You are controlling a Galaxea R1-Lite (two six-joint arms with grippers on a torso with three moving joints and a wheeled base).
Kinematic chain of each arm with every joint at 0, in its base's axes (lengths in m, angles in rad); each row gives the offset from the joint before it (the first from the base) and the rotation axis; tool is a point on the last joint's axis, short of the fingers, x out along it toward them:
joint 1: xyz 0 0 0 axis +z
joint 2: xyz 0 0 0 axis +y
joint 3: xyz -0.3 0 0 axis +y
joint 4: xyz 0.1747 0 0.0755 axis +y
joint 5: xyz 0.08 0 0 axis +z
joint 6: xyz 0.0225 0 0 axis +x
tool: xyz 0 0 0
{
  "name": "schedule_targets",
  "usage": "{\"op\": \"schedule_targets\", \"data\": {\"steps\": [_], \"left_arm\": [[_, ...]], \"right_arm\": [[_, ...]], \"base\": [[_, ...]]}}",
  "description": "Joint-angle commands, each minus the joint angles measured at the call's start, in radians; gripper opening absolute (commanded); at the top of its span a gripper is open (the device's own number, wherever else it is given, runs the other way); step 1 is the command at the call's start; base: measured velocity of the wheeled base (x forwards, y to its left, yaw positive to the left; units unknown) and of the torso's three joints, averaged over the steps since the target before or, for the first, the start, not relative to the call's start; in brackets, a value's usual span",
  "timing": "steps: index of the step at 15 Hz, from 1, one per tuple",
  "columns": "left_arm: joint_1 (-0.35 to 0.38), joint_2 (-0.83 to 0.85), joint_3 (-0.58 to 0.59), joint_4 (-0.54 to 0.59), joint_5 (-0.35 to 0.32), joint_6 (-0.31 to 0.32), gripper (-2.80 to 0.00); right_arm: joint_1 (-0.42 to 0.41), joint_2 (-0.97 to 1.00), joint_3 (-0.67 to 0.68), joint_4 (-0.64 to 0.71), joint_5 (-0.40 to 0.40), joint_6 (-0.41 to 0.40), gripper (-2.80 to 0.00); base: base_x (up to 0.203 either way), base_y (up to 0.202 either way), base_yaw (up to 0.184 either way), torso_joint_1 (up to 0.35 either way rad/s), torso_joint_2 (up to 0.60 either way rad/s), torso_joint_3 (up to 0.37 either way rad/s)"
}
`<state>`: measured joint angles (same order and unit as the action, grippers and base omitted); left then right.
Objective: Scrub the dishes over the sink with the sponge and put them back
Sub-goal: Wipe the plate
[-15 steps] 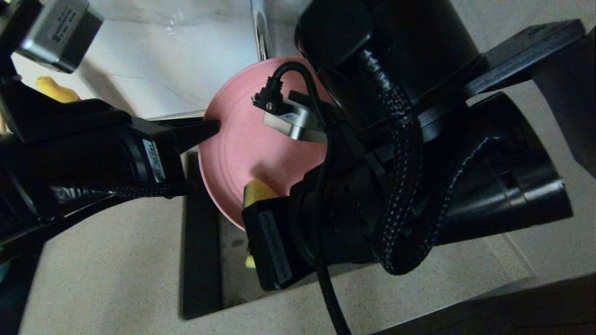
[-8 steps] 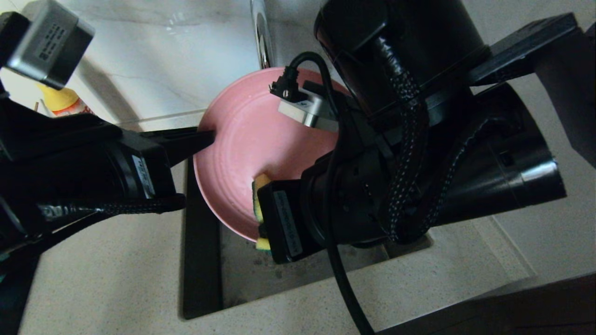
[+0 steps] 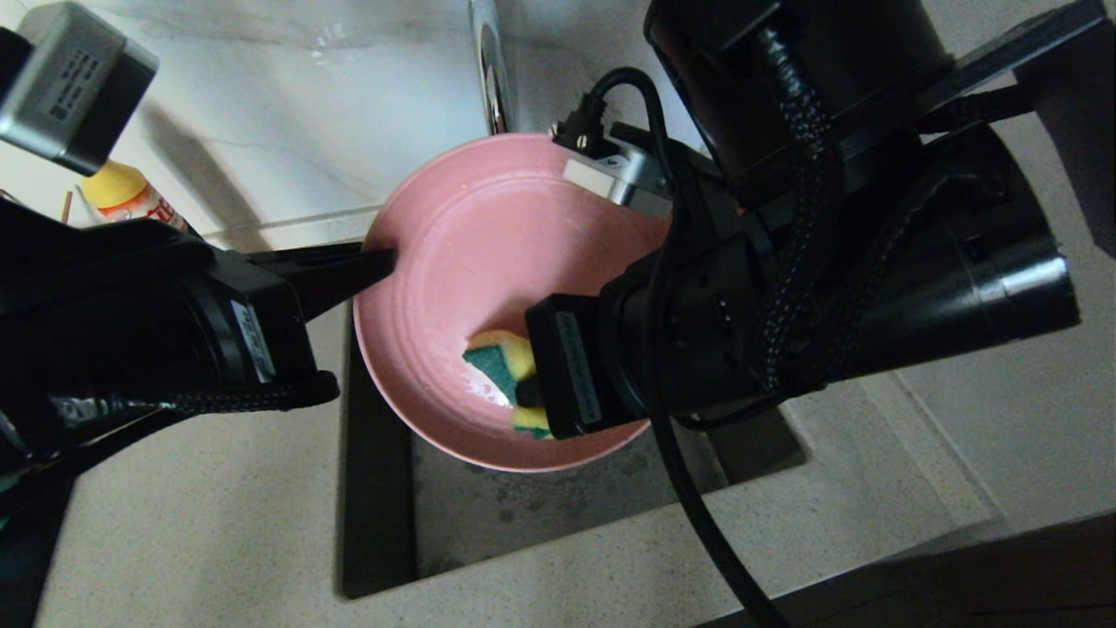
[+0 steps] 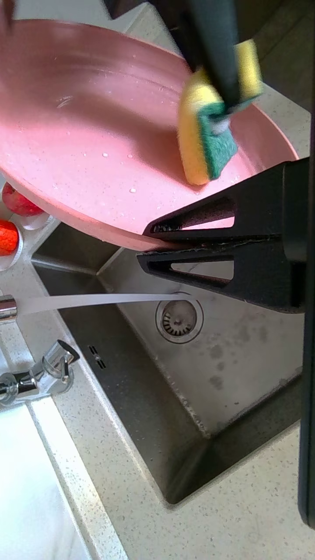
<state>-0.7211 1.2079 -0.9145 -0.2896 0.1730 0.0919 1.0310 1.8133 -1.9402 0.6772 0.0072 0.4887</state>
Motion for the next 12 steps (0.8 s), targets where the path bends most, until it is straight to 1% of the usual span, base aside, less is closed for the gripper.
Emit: {"op": "schedule_targets", "data": {"steps": [1, 5, 10, 12], "left_arm": [[0.0, -0.001, 0.008, -0.002, 0.002, 0.002, -2.8], [0.0, -0.001, 0.022, -0.002, 0.002, 0.003, -2.8], [-0.008, -0.001, 0.043, -0.002, -0.001, 0.006, -2.8], [-0.008, -0.001, 0.043, -0.003, -0.006, 0.005, -2.8]], "right_arm": [[-0.014, -0.02, 0.0, -0.002, 0.0, 0.002, -2.8], [-0.028, -0.04, 0.0, -0.011, -0.001, -0.001, -2.8], [-0.064, -0.057, -0.002, -0.021, -0.004, -0.006, -2.8], [-0.075, -0.067, -0.002, -0.024, -0.022, -0.008, -2.8]], "base": [[0.0, 0.0, 0.0, 0.0, 0.0, 0.0], [0.0, 0.0, 0.0, 0.0, 0.0, 0.0], [0.0, 0.0, 0.0, 0.0, 0.0, 0.0], [0.0, 0.0, 0.0, 0.0, 0.0, 0.0]]}}
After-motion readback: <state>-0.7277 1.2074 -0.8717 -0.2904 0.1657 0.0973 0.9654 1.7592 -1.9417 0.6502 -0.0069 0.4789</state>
